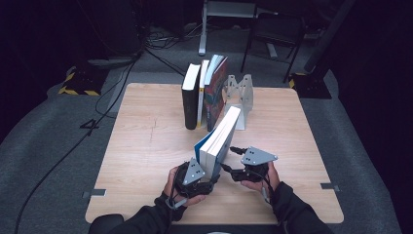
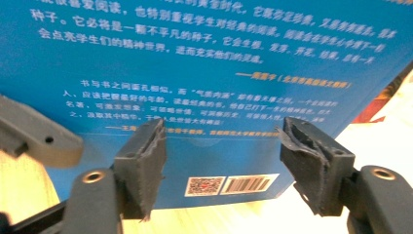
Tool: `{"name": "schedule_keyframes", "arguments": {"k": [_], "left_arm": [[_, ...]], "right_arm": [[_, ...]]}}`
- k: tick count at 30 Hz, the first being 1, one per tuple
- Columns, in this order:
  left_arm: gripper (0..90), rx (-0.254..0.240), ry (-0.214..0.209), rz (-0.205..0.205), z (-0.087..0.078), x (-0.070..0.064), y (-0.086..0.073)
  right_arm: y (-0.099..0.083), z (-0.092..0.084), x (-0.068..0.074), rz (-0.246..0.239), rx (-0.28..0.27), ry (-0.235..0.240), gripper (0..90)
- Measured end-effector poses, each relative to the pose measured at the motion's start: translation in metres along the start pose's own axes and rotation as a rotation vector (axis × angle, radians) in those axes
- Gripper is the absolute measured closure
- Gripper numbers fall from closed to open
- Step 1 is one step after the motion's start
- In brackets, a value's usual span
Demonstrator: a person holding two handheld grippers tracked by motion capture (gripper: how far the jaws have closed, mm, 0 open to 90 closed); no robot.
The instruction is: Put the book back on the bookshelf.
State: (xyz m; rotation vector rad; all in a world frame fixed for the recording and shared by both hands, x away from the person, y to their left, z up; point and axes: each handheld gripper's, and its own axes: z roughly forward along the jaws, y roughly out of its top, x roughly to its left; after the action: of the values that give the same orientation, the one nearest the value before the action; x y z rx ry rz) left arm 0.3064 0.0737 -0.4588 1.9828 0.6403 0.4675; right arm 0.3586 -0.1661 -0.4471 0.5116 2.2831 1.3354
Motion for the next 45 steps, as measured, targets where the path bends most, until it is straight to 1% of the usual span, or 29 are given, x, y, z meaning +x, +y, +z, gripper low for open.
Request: {"name": "schedule_keyframes", "arguments": {"k": [1,2,3,5,6,9,11,12,14,19,21,22,23,24,26,27,28,29,30,33,34,36,38,40,41,43,44,45], "left_arm": [[46.7,0.008,-0.01,0.019,-0.003,0.003,0.0],[50.2,0.013,-0.021,0.025,-0.006,0.008,-0.001],[52.2,0.016,-0.029,0.03,-0.009,0.013,-0.002],[55.2,0.019,-0.061,0.03,-0.014,0.024,-0.005],[56.1,0.019,-0.061,0.03,-0.014,0.024,-0.005],[56.6,0.027,-0.108,0.059,-0.02,0.037,-0.007],[57.1,0.036,-0.15,0.073,-0.023,0.044,-0.008],[57.3,0.039,-0.165,0.089,-0.024,0.048,-0.008],[57.9,0.046,-0.203,0.086,-0.027,0.053,-0.009],[58.6,0.053,-0.287,0.112,-0.035,0.064,-0.013],[58.7,0.056,-0.319,0.12,-0.038,0.067,-0.015],[58.8,0.058,-0.333,0.127,-0.039,0.068,-0.015],[58.7,0.06,-0.344,0.127,-0.04,0.07,-0.016],[58.5,0.059,-0.351,0.121,-0.041,0.07,-0.017],[58.0,0.058,-0.363,0.118,-0.04,0.073,-0.017],[57.8,0.058,-0.363,0.118,-0.04,0.073,-0.017],[57.8,0.055,-0.367,0.117,-0.04,0.074,-0.017],[57.7,0.052,-0.367,0.112,-0.039,0.074,-0.017],[57.7,0.053,-0.364,0.115,-0.039,0.075,-0.017],[57.9,0.06,-0.362,0.116,-0.04,0.074,-0.017],[57.8,0.058,-0.362,0.117,-0.04,0.075,-0.017],[57.7,0.06,-0.361,0.117,-0.04,0.075,-0.017],[57.6,0.06,-0.359,0.117,-0.04,0.075,-0.017],[57.4,0.058,-0.334,0.122,-0.042,0.075,-0.017],[56.9,0.056,-0.317,0.121,-0.043,0.075,-0.018],[55.3,0.053,-0.275,0.112,-0.045,0.076,-0.019],[53.3,0.053,-0.266,0.1,-0.047,0.077,-0.019],[53.2,0.053,-0.266,0.1,-0.047,0.077,-0.019]], "right_arm": [[0.0,-0.001,-0.001,-0.002,-0.001,0.001,34.9],[0.0,-0.003,-0.002,-0.003,0.001,-0.005,35.1],[0.0,-0.005,-0.003,-0.008,0.004,-0.014,35.1],[-0.002,-0.008,-0.006,-0.015,0.011,-0.026,34.9],[-0.002,-0.008,-0.006,-0.015,0.011,-0.026,34.9],[-0.004,-0.011,-0.013,0.004,0.018,-0.03,33.8],[-0.006,-0.011,-0.016,0.012,0.029,-0.039,32.1],[-0.008,-0.01,-0.018,0.02,0.037,-0.036,31.6],[-0.009,-0.009,-0.02,0.027,0.042,-0.028,30.8],[-0.013,-0.006,-0.02,0.029,0.052,-0.009,29.2],[-0.014,-0.004,-0.021,0.032,0.057,0.01,28.0],[-0.015,-0.003,-0.021,0.033,0.058,0.018,25.9],[-0.015,-0.002,-0.021,0.035,0.055,0.04,24.3],[-0.015,-0.001,-0.02,0.027,0.052,0.059,24.3],[-0.014,0.001,-0.019,0.009,0.041,0.082,25.9],[-0.014,0.001,-0.019,0.009,0.041,0.082,25.9],[-0.013,0.002,-0.019,-0.004,0.033,0.091,26.4],[-0.012,0.004,-0.018,-0.011,0.018,0.114,26.9],[-0.011,0.005,-0.018,-0.015,0.015,0.13,27.0],[-0.006,0.01,-0.019,-0.037,0.0,0.168,26.3],[-0.005,0.011,-0.019,-0.041,-0.004,0.183,24.6],[-0.001,0.014,-0.021,-0.041,-0.012,0.214,22.8],[0.001,0.016,-0.022,-0.037,-0.02,0.233,22.8],[0.003,0.016,-0.024,-0.036,-0.02,0.249,24.8],[0.002,0.015,-0.025,-0.025,-0.022,0.256,26.5],[0.002,0.014,-0.027,-0.022,-0.022,0.261,30.6],[0.002,0.012,-0.028,-0.02,-0.02,0.265,33.6],[0.002,0.012,-0.028,-0.02,-0.02,0.265,33.6]]}}
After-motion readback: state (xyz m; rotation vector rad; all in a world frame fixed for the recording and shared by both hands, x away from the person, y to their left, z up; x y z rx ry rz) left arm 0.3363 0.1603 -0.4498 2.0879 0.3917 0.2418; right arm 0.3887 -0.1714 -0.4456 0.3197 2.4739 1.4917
